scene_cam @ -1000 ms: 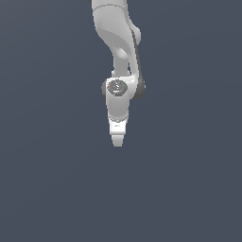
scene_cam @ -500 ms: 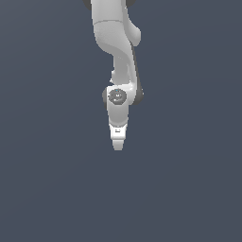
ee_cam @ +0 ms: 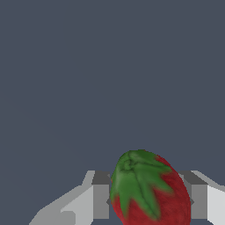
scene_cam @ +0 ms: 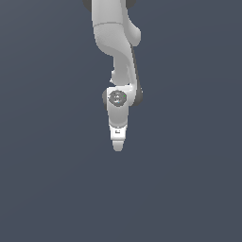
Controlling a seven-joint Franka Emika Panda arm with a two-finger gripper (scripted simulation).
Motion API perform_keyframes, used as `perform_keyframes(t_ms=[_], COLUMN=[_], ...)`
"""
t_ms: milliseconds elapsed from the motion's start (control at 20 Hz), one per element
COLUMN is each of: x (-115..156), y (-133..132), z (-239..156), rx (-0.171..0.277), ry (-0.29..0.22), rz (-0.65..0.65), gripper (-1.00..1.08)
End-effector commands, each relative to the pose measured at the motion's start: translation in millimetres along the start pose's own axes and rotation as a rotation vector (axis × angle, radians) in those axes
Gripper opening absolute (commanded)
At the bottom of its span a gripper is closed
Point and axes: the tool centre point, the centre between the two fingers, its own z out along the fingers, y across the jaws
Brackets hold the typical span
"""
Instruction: Pick up the object and move it to a goal position.
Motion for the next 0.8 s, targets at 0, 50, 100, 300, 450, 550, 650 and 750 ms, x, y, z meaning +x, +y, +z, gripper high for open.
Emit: perform_keyframes(t_ms=[0, 50, 100, 300, 450, 550, 650, 750], x=[0, 0, 0, -1, -2, -4, -6, -8], y=[0, 0, 0, -1, -2, -4, -6, -8], z=[1, 1, 1, -2, -8, -15, -23, -34], rx=[0.001, 0.001, 0.001, 0.000, 0.000, 0.000, 0.000, 0.000], ry=[0.000, 0.000, 0.000, 0.000, 0.000, -0.001, -0.001, -0.001], rz=[0.000, 0.000, 0.000, 0.000, 0.000, 0.000, 0.000, -0.001], gripper=[-1.00, -1.00, -1.00, -1.00, -1.00, -1.00, -1.00, -1.00])
